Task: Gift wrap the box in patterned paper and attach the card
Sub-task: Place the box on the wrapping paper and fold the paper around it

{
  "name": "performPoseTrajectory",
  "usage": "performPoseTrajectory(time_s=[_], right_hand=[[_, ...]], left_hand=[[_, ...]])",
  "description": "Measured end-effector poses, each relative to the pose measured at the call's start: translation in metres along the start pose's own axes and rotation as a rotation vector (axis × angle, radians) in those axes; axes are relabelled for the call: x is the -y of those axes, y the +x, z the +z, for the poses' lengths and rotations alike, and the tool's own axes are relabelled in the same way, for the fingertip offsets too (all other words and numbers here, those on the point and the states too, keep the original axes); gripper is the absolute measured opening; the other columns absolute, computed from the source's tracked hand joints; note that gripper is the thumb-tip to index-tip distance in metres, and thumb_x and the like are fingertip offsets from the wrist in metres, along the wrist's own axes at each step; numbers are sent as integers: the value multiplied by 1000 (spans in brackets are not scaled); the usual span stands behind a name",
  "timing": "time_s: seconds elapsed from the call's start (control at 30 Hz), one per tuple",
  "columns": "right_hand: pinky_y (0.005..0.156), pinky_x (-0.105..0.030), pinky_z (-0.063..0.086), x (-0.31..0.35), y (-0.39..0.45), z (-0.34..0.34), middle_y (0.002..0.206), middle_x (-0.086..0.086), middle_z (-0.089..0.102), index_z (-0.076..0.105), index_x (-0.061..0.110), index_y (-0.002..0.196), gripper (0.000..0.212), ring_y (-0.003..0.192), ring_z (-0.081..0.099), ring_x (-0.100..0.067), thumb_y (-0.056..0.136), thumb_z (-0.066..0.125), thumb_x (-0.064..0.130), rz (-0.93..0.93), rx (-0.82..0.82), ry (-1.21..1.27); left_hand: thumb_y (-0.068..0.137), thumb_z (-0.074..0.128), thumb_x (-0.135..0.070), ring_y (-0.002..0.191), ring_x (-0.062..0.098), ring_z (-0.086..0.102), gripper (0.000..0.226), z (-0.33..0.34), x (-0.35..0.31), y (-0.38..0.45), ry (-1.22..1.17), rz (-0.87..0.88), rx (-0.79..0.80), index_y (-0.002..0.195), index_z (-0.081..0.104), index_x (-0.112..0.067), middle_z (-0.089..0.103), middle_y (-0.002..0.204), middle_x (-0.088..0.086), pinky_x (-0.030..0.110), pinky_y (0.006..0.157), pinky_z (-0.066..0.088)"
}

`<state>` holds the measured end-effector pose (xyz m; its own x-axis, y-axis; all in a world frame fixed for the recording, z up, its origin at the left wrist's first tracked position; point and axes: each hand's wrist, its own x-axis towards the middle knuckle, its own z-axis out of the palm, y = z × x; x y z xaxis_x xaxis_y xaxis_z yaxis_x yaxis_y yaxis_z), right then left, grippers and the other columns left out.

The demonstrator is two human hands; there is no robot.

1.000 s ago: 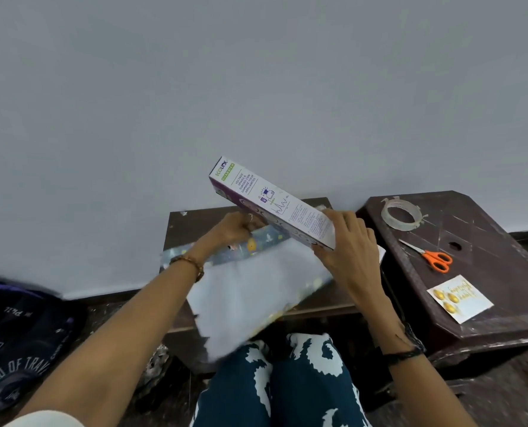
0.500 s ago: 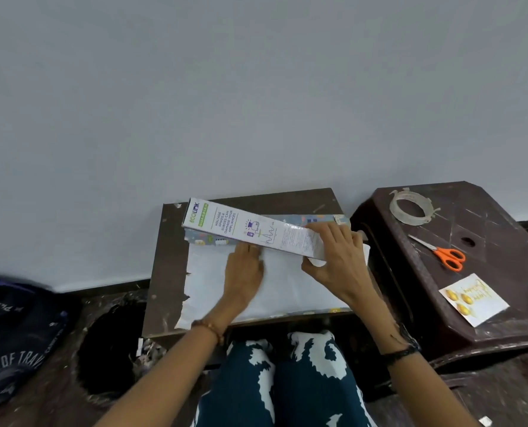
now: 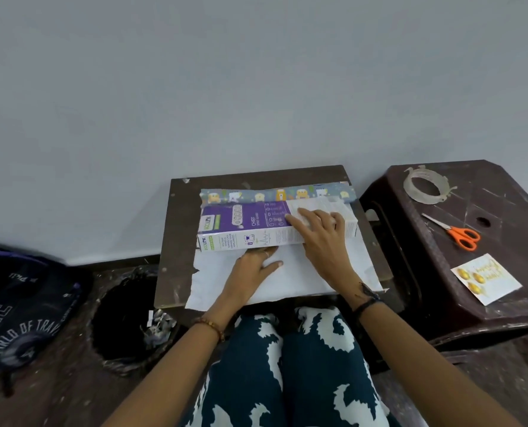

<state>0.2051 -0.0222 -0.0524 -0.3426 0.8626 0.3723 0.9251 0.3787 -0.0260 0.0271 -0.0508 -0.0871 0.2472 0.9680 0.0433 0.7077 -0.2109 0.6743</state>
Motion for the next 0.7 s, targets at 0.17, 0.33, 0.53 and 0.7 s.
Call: performPoseTrajectory(time_s=[0.17,0.33,0.53,0.7], right_hand=[[95,-52,41,5,10,5,129,-11,55,38,27,134,81,114,53,-30,68,75,-1,54,135,-10],[100,-55,37,7,7,9,139,-13,47,37,25,141,83,121,49,-35,72,66,-10,90,201,-2],[113,-46,18,6,1,-6,156,-6,14,10,28,150,77,141,19,-26,90,48,-1,39,349,5],[112,-47,20,13,1,-19,157,-5,11,11,29,149,76,140,19,-27,90,50,3,58,413,11]], left_hand=[[93,53,-33,143,12,15,54,-6,-6,1,37,-35,80,142,37,-18,28,152,-5,24,113,15],[88,48,-54,144,13,-6,71,-18,-21,-1,107,-72,378,147,25,-22,0,157,3,34,115,-9],[78,52,-68,143,26,-15,87,-30,-40,-11,329,-2,682,148,18,-31,-12,156,12,52,114,-8],[97,37,-43,144,32,-7,59,-27,-50,-27,555,107,717,148,17,-21,-7,157,12,67,108,4]])
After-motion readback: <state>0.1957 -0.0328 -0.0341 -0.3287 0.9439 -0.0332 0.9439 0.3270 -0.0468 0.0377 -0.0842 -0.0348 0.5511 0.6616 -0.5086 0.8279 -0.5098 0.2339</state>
